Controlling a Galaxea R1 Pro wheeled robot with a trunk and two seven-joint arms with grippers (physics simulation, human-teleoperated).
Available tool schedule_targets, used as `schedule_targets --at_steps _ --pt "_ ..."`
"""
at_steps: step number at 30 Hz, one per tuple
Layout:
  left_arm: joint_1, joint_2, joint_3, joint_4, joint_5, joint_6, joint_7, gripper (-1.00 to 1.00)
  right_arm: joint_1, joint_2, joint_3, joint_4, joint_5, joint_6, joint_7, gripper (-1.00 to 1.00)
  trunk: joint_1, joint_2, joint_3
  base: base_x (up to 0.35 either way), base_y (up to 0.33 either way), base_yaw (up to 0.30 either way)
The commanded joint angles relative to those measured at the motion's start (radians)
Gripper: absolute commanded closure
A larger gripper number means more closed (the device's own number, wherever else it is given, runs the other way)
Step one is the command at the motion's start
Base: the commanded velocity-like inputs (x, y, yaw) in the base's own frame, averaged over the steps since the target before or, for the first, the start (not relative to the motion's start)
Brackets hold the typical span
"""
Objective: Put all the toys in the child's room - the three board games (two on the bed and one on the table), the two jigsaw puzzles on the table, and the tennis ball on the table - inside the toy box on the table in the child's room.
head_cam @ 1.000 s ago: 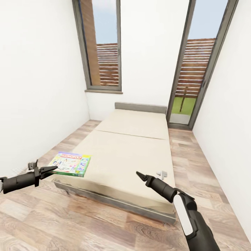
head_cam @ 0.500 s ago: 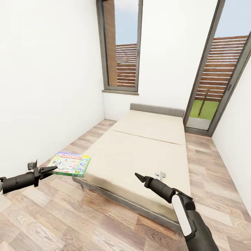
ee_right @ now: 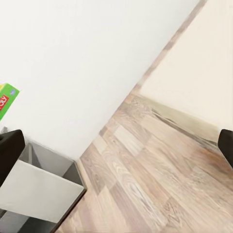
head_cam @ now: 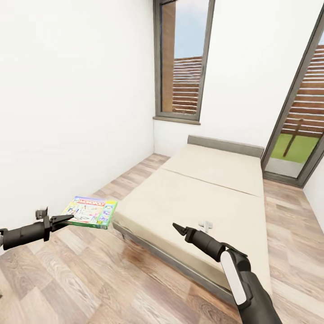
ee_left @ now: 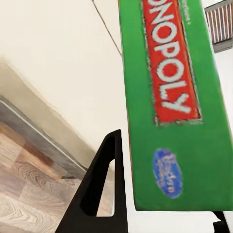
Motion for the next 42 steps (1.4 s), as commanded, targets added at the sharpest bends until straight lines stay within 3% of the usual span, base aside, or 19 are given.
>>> schedule_targets --at_steps 1,42 --pt "-0.001 0.000 0.001 0.000 0.003 0.006 -0.003 1.00 0.000 0.001 -0.003 -0.001 -0.005 0.008 0.002 -1.00 -0.004 0.007 0.002 0.000 0.000 0.292" --pt "-0.001 0.000 0.001 0.000 0.002 0.005 -0.002 1.00 -0.001 0.001 -0.001 -0.004 -0.005 0.007 0.010 -1.00 -0.161 0.294 0.131 0.000 0.000 0.292"
